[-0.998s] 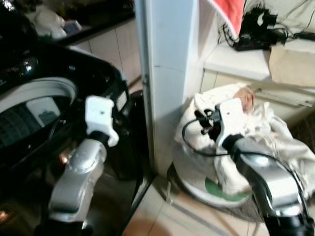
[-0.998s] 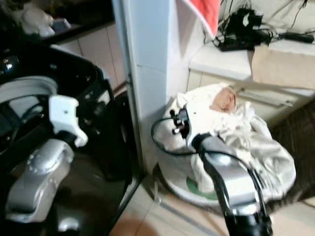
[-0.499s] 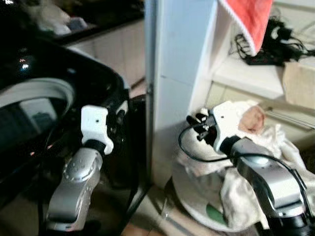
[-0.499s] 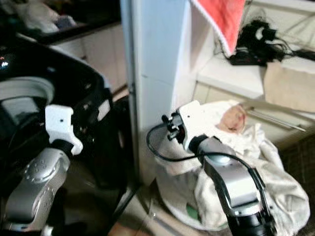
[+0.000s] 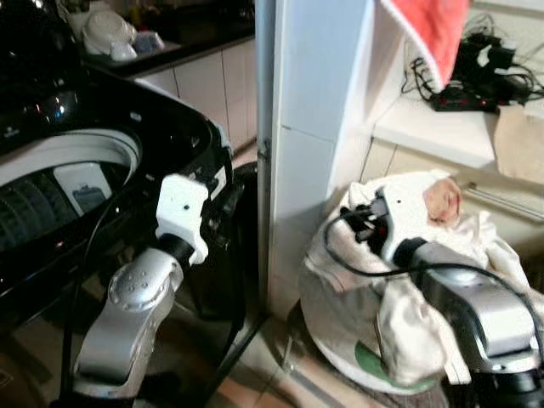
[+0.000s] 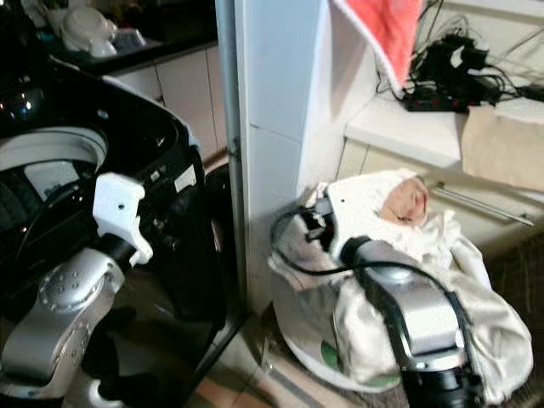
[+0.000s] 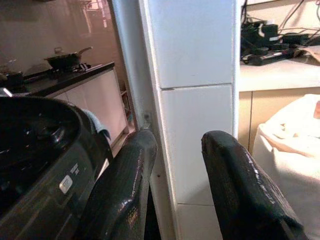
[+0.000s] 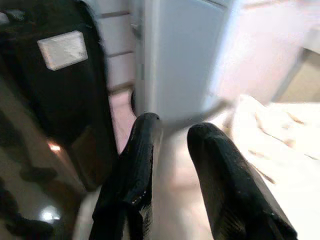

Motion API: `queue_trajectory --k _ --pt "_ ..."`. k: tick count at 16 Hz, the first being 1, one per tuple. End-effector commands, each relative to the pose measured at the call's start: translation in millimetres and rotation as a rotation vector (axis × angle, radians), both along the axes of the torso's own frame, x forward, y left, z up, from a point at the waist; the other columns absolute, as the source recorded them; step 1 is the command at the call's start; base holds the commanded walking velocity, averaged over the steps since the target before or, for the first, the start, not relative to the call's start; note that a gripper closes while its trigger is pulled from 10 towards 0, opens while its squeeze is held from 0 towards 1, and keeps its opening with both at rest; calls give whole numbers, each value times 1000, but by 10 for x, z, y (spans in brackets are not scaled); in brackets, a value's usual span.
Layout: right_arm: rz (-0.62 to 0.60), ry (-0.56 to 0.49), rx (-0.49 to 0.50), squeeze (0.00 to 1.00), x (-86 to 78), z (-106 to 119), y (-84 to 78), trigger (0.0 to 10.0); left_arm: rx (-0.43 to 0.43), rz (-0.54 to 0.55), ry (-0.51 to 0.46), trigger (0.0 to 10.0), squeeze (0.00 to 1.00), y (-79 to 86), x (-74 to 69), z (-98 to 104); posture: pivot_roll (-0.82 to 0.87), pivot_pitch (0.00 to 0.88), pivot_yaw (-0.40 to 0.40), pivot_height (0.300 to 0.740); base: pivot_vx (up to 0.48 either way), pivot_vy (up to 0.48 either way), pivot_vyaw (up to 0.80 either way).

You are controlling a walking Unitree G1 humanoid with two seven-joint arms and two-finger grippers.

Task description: Clothes washing

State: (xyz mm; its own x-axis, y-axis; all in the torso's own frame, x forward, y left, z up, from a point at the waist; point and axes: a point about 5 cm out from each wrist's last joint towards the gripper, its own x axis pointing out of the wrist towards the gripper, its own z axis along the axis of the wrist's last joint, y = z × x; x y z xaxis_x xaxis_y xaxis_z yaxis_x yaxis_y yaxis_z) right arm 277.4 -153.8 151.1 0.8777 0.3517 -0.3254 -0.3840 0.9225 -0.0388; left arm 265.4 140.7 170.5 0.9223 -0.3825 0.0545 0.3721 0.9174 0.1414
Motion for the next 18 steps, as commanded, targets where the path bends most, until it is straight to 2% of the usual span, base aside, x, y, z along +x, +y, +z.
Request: queue_trajectory --k 1,2,3,4,5,7,9,11,13,16,18 --pt "-12 -19 -41 0 20 84 -33 10000 -3 1 -5 10000 0 11 35 23 -66 0 32 740 0 0 0" --pt "4 4 -75 0 8 90 -63 10000 -9 5 -3 10000 0 6 44 14 -71 0 33 740 0 0 0" --pt "35 21 -102 145 -12 107 -79 10000 -12 11 -5 10000 0 -5 48 5 -73 0 32 740 0 0 0" --pt "48 25 -101 906 -23 138 -85 10000 -16 8 -4 10000 0 -21 46 0 -73 0 30 740 0 0 0" --pt "55 31 -80 1000 -32 171 -89 10000 -22 -1 -1 10000 0 -40 41 -4 -75 0 28 740 0 0 0" --pt "73 75 -121 1000 -49 225 -171 10000 -66 -82 18 10000 0 -97 -12 -1 -78 0 25 740 0 0 0" --pt "182 161 -182 1000 -125 245 -255 10000 -80 -228 19 10000 0 -175 -104 35 -77 0 21 740 0 0 0" --pt "232 233 -267 1000 -186 207 -369 10000 -52 -343 51 10000 0 -230 -163 31 -78 0 18 740 0 0 0" --pt "249 260 -302 1000 -204 169 -419 10000 -40 -317 56 10000 0 -228 -141 14 -78 0 19 740 0 0 0" --pt "267 284 -292 1000 -225 161 -407 10000 -33 -215 79 10000 0 -178 -64 -42 -79 0 20 740 0 0 0" --pt "298 320 -349 1000 -263 120 -446 10000 -43 -286 108 10000 0 -220 -110 -56 -80 0 21 740 0 0 0"
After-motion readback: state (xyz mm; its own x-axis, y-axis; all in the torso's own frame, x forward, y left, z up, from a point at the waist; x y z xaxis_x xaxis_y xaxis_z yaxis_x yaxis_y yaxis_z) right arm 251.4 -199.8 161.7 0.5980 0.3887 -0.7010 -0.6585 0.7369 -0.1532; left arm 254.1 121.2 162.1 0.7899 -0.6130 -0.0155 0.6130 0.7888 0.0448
